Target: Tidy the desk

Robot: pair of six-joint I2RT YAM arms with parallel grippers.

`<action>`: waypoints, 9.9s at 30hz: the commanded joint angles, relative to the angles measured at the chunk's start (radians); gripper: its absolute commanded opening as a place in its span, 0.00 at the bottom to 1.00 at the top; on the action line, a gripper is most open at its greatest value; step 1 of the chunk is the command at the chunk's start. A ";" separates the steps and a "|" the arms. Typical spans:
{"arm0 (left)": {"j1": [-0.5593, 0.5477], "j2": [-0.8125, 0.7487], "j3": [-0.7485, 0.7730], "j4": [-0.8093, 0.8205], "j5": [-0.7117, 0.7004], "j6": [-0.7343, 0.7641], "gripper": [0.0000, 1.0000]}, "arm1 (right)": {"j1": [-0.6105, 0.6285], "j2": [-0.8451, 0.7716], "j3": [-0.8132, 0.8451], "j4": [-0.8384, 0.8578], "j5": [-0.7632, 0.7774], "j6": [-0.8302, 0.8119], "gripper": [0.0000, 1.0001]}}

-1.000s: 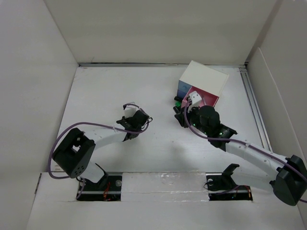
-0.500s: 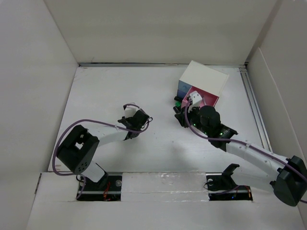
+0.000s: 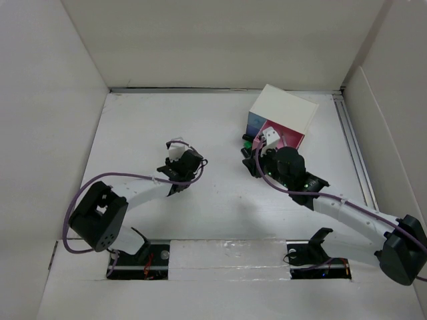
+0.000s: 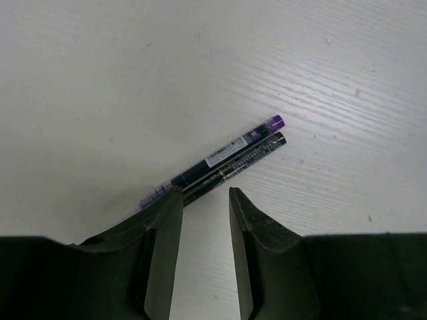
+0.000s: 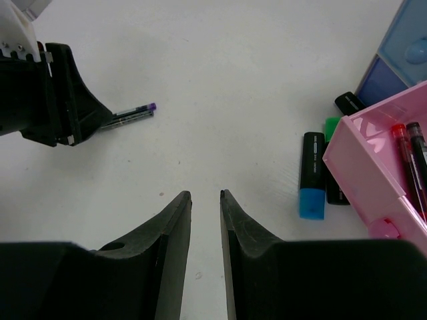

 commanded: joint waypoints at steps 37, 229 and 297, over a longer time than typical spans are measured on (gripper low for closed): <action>0.035 0.089 -0.011 0.055 0.106 0.051 0.27 | 0.010 -0.026 0.020 0.050 -0.005 0.004 0.30; -0.176 0.526 0.696 0.893 0.551 -0.355 0.00 | 0.001 -0.759 -0.204 -0.036 0.320 0.081 0.30; -0.425 0.477 0.555 0.534 0.127 0.056 0.00 | 0.001 -0.613 -0.082 -0.106 0.340 0.075 0.00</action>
